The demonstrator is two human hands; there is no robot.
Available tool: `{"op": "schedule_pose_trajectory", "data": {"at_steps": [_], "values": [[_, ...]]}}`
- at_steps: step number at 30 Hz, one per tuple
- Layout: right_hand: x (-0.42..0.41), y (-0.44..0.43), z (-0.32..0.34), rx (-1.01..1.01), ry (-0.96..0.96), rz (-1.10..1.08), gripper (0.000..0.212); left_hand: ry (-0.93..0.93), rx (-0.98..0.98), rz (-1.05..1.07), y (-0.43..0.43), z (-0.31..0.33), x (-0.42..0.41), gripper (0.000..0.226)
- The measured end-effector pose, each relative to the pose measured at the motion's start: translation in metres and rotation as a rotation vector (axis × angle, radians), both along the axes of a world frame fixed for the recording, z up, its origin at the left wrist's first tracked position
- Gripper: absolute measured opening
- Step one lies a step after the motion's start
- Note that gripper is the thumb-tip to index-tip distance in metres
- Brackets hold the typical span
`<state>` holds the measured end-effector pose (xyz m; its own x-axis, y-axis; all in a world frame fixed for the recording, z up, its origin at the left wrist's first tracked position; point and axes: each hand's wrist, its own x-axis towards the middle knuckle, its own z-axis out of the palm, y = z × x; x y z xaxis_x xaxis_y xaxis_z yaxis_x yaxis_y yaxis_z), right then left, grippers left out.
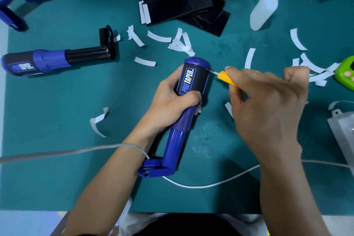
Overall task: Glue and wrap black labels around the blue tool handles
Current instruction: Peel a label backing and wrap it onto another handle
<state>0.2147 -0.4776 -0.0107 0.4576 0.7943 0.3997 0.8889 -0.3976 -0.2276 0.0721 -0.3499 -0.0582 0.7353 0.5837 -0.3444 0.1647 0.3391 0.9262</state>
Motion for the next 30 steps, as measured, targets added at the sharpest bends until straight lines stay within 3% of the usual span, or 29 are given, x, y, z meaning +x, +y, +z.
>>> {"op": "schedule_pose_trajectory", "data": {"at_steps": [12, 17, 21, 24, 27, 28, 30], "values": [[0.004, -0.003, -0.004, 0.024, 0.029, -0.039, 0.024, 0.003, -0.010, 0.002, 0.000, 0.001, -0.001, 0.026], [0.025, 0.003, -0.016, 0.135, 0.148, -0.251, 0.018, -0.028, -0.057, 0.011, 0.000, -0.001, -0.002, 0.024], [0.034, 0.009, -0.035, -0.082, 0.340, -0.250, 0.011, -0.049, -0.096, 0.046, -0.001, -0.005, -0.001, 0.030], [0.039, 0.013, -0.045, -0.188, 0.324, -0.199, 0.016, -0.059, -0.112, 0.078, -0.001, -0.008, -0.002, 0.037], [0.031, 0.019, -0.045, -0.072, 0.312, -0.194, 0.028, -0.064, -0.100, 0.081, -0.002, -0.008, -0.002, 0.040], [0.024, 0.021, -0.044, 0.030, 0.378, -0.172, 0.028, -0.068, -0.099, 0.081, -0.002, -0.007, -0.002, 0.040], [0.010, 0.029, -0.040, 0.219, 0.687, -0.103, 0.026, -0.075, -0.085, 0.084, -0.002, -0.007, -0.001, 0.040]]}}
